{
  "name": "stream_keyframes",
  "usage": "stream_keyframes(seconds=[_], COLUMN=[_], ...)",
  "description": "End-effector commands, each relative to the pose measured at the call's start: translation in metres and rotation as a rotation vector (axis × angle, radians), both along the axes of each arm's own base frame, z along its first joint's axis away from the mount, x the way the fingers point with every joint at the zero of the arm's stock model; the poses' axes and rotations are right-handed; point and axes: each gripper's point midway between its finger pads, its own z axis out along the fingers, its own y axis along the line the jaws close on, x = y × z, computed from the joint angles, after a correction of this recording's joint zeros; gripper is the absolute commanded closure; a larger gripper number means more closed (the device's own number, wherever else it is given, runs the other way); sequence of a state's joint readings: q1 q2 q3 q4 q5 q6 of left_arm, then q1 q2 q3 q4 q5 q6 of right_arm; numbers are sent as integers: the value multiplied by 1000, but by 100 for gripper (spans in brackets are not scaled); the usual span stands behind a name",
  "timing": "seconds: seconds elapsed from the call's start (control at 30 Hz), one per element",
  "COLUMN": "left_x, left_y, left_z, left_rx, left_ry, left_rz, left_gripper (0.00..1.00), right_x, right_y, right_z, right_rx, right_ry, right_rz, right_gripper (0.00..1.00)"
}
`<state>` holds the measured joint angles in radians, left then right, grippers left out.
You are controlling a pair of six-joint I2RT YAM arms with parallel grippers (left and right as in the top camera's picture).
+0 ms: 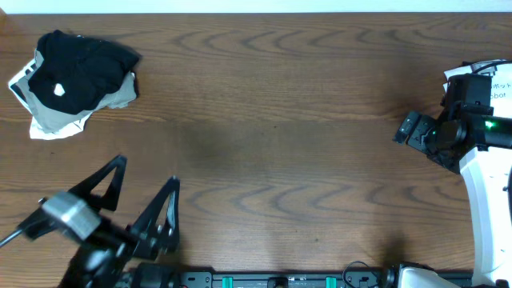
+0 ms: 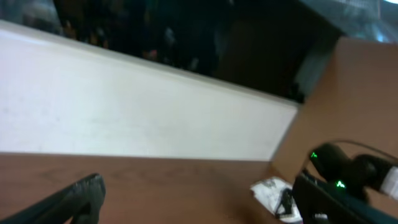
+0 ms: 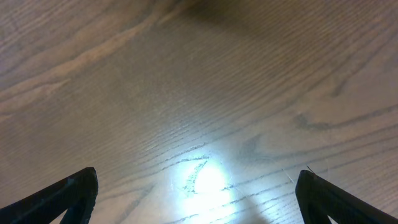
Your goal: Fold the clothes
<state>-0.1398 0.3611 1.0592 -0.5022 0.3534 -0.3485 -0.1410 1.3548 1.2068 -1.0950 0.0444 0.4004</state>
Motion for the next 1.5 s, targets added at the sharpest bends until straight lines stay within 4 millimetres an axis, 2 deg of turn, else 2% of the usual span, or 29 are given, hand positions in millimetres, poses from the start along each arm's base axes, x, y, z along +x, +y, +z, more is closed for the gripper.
stream_keyframes(seconds=[0.0, 0.1, 0.37, 0.53, 0.73, 0.9, 1.2, 1.3, 1.47], left_x=[16, 30, 53, 67, 82, 89, 92, 92, 93], left_y=[18, 26, 43, 59, 77, 84, 101, 103, 104], left_z=[-29, -61, -135, -170, -189, -205, -227, -230, -247], left_rx=[-38, -32, 177, 176, 153, 146, 167, 191, 255], left_ry=[-3, -19, -70, -39, -98, -122, -63, -53, 12], left_rz=[118, 181, 323, 422, 520, 556, 621, 630, 627], left_gripper=[2, 2, 2, 2, 2, 2, 2, 2, 2], right_x=[0, 0, 0, 0, 0, 0, 0, 0, 0], right_y=[-4, -4, -4, -4, -4, -4, -4, -4, -4], right_z=[-1, -1, -1, -1, -1, -1, -1, -1, -1], right_rx=[-7, -7, -7, -7, -7, -7, -7, -7, -7], right_ry=[4, 4, 4, 4, 4, 4, 4, 4, 4], right_rz=[1, 1, 1, 1, 1, 1, 1, 1, 1], right_gripper=[1, 1, 1, 1, 1, 1, 1, 1, 1])
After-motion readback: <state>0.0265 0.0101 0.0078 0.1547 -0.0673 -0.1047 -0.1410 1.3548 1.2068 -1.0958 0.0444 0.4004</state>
